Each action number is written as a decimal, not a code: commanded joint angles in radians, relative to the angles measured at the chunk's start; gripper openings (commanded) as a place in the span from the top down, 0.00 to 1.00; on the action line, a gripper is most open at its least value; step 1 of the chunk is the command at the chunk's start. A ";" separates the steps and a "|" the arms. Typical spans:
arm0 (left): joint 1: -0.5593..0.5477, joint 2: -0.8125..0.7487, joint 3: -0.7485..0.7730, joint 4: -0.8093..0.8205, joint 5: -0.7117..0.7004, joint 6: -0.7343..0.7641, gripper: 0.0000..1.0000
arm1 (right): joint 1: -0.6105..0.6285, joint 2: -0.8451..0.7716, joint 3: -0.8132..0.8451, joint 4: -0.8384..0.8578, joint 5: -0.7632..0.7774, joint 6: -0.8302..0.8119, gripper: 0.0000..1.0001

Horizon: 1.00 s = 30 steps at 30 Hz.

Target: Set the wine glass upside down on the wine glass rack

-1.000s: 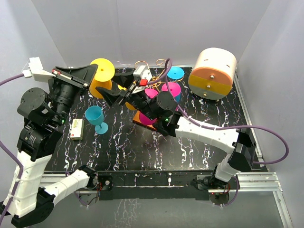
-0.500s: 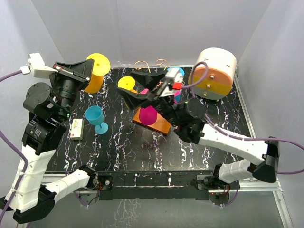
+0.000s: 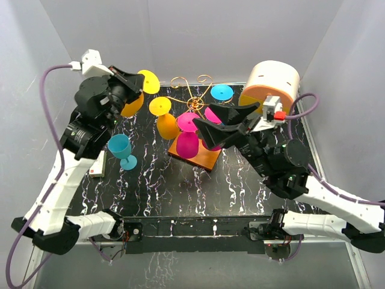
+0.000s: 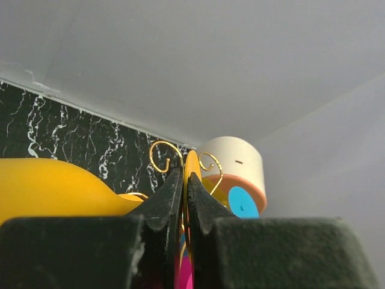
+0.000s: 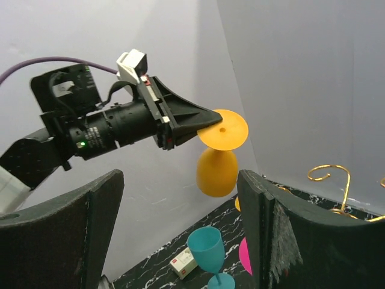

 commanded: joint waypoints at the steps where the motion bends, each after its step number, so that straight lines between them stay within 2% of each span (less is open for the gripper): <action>1: 0.007 0.042 0.030 0.035 0.035 0.056 1.00 | 0.003 -0.078 -0.018 -0.120 0.058 0.063 0.26; 8: 0.112 0.139 0.014 0.105 0.232 0.063 1.00 | 0.003 -0.154 -0.059 -0.234 0.122 0.112 0.26; 12: 0.118 0.176 -0.033 0.182 0.327 0.098 1.00 | 0.003 -0.165 -0.094 -0.236 0.127 0.130 0.26; 26: 0.126 0.199 -0.139 0.332 0.506 0.054 1.00 | 0.003 -0.132 -0.134 -0.235 0.119 0.210 0.27; 30: 0.126 0.247 -0.125 0.346 0.542 0.046 1.00 | 0.003 -0.139 -0.141 -0.239 0.127 0.226 0.27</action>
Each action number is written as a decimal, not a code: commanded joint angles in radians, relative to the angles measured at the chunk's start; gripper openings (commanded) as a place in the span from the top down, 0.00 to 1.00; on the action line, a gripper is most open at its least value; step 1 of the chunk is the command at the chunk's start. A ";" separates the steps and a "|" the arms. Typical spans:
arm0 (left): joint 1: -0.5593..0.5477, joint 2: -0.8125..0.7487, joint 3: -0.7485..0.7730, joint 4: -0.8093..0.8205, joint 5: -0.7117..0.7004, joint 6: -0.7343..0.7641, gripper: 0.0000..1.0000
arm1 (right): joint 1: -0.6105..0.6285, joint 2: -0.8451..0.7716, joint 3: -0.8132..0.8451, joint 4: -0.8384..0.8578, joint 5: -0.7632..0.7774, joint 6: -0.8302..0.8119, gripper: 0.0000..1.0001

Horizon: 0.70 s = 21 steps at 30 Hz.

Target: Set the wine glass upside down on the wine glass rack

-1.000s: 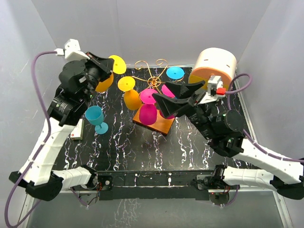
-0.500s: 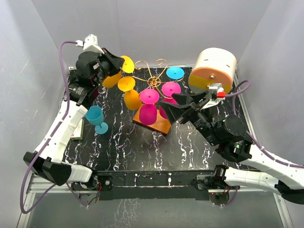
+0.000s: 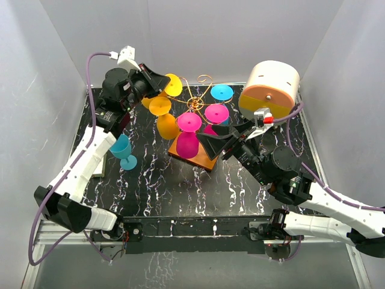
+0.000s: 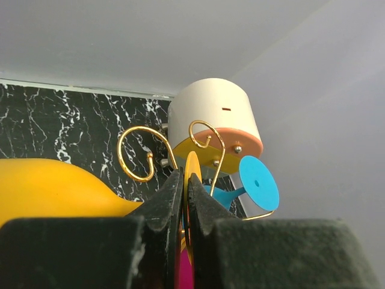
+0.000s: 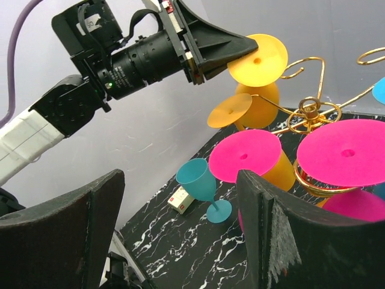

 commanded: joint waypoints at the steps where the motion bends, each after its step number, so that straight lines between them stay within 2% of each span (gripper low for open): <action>1: 0.007 0.042 0.010 0.071 0.083 -0.017 1.00 | 0.003 -0.014 -0.005 0.021 0.019 0.028 0.27; 12: 0.011 0.098 0.024 0.129 0.206 -0.094 1.00 | 0.003 -0.024 -0.023 0.024 0.041 0.046 0.27; 21: 0.031 0.163 0.053 0.206 0.242 -0.164 1.00 | 0.003 -0.041 -0.035 0.031 0.028 0.047 0.27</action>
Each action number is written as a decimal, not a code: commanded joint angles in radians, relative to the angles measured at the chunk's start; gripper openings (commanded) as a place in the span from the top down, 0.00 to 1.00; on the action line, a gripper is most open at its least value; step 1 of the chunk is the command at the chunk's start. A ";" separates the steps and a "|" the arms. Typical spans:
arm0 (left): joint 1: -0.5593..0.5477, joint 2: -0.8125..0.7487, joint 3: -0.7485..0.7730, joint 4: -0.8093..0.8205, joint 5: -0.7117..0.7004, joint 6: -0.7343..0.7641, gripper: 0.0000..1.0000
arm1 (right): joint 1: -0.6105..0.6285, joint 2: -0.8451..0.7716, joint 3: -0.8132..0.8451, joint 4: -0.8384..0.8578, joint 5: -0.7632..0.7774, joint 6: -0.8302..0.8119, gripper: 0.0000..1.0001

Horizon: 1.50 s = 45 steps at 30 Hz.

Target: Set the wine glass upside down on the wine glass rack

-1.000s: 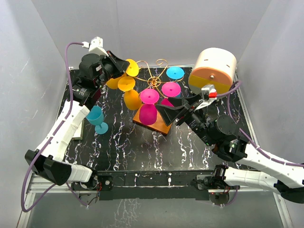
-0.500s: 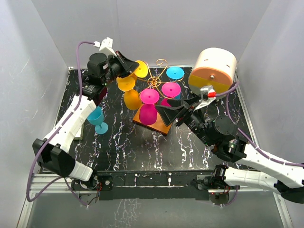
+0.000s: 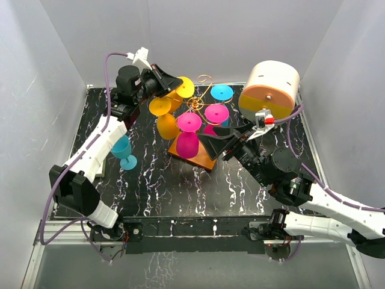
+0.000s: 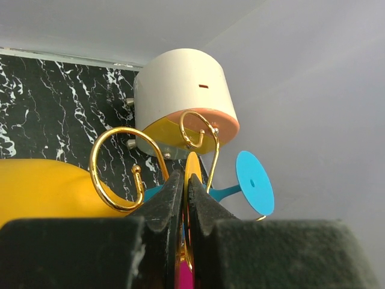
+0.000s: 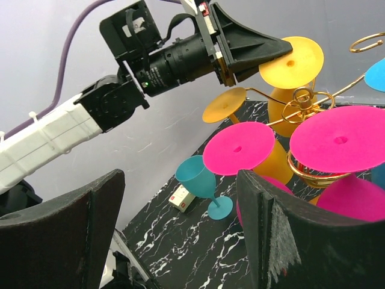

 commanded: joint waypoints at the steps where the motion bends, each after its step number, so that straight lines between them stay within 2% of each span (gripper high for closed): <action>1: 0.018 0.015 0.060 0.074 0.040 -0.049 1.00 | 0.003 -0.030 -0.013 0.040 0.007 0.004 0.27; 14: 0.031 0.090 0.131 0.066 0.022 -0.081 1.00 | 0.003 -0.050 -0.027 0.039 0.012 0.007 0.27; 22: 0.044 0.094 0.141 0.048 -0.049 -0.070 1.00 | 0.003 -0.058 -0.032 0.034 0.013 0.009 0.27; 26: 0.058 0.080 0.129 0.037 -0.067 -0.079 1.00 | 0.003 -0.062 -0.035 0.033 0.014 0.012 0.27; 45: 0.098 -0.020 0.010 0.037 0.016 -0.143 1.00 | 0.003 -0.051 -0.041 0.037 0.003 0.030 0.27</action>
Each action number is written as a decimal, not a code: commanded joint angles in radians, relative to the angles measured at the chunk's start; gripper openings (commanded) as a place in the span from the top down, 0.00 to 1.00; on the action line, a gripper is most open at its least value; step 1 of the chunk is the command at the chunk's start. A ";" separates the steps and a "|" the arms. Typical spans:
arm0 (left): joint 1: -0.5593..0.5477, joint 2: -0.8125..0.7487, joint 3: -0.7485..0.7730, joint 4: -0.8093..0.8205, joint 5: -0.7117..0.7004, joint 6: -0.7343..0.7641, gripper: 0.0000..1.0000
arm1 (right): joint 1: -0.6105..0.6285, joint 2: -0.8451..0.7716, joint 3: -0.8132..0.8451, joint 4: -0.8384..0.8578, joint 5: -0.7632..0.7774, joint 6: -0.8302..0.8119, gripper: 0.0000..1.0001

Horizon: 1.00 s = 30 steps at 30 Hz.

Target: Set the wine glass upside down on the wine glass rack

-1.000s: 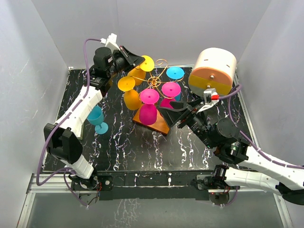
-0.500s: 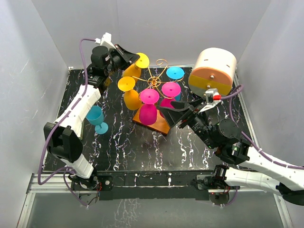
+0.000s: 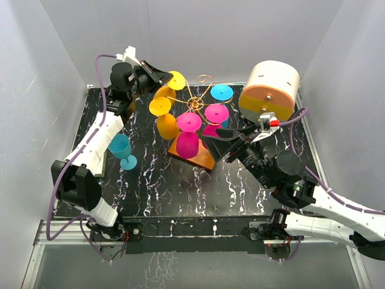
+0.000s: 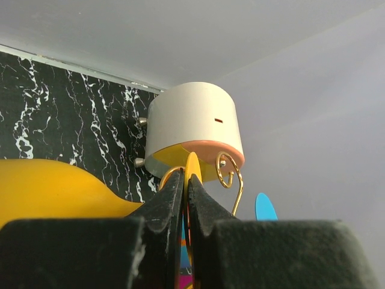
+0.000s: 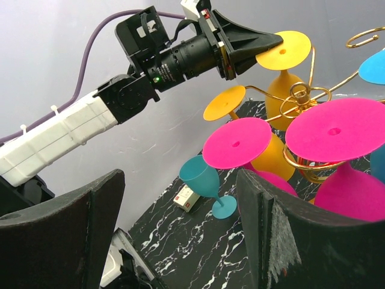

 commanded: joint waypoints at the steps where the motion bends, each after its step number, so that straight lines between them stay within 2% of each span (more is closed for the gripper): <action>1: 0.009 -0.089 -0.019 0.012 0.046 -0.013 1.00 | 0.003 -0.003 -0.008 0.037 0.002 0.008 0.27; 8: 0.012 -0.124 -0.064 -0.006 0.036 0.014 0.99 | 0.003 0.000 -0.008 0.037 0.002 0.009 0.27; 18: 0.011 -0.173 -0.101 -0.049 0.040 0.073 0.78 | 0.003 -0.019 -0.020 0.036 0.018 0.017 0.27; 26: 0.012 -0.208 -0.093 -0.138 -0.019 0.126 0.69 | 0.003 -0.026 -0.019 0.027 0.026 0.021 0.27; 30: 0.012 -0.254 -0.087 -0.228 -0.067 0.169 0.56 | 0.003 -0.029 -0.019 0.029 0.029 0.020 0.27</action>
